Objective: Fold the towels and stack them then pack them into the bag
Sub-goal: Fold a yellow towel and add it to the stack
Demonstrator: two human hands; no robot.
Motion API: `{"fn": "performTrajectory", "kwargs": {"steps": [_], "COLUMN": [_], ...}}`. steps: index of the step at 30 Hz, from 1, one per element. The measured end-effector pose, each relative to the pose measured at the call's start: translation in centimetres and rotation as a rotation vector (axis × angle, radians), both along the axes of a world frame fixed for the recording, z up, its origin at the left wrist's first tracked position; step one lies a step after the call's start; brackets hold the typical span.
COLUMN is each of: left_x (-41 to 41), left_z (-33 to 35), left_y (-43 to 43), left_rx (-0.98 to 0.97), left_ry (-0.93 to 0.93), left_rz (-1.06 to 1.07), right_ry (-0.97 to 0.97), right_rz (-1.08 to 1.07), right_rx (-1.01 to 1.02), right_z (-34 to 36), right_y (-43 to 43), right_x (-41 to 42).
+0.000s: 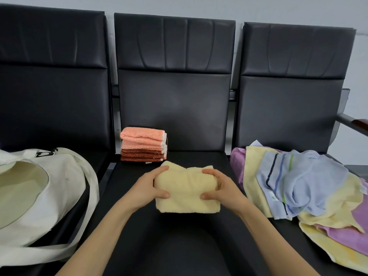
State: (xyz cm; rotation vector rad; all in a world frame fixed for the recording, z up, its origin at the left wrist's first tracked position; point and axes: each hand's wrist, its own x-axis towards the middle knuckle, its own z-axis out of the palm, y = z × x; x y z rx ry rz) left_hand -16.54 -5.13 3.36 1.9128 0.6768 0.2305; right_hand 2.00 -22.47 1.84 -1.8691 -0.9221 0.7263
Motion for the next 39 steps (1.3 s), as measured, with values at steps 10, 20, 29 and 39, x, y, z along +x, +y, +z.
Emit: {"fn": "performTrajectory", "kwargs": {"steps": [10,20,29,39], "left_x": [0.9,0.4,1.4,1.2], "left_z": [0.0,0.6,-0.8,-1.2], "left_y": [-2.0,-1.0,-1.6,-1.2], "left_rx": [0.465,-0.285,-0.526,-0.507], "left_ry": [-0.011,-0.168,-0.219,-0.194], "left_rz": [0.186,0.034,0.175,0.052], "right_ry": [-0.413,0.338,0.461,0.473], "right_rz": [-0.154,-0.001,-0.185,0.101], "right_rx": [0.035,0.183,0.025,0.221], "right_z": [0.5,1.6,0.7,0.1], "right_y": [0.2,-2.0,-1.0,-1.3], "right_x": [-0.4,1.3,1.1,1.9]}}
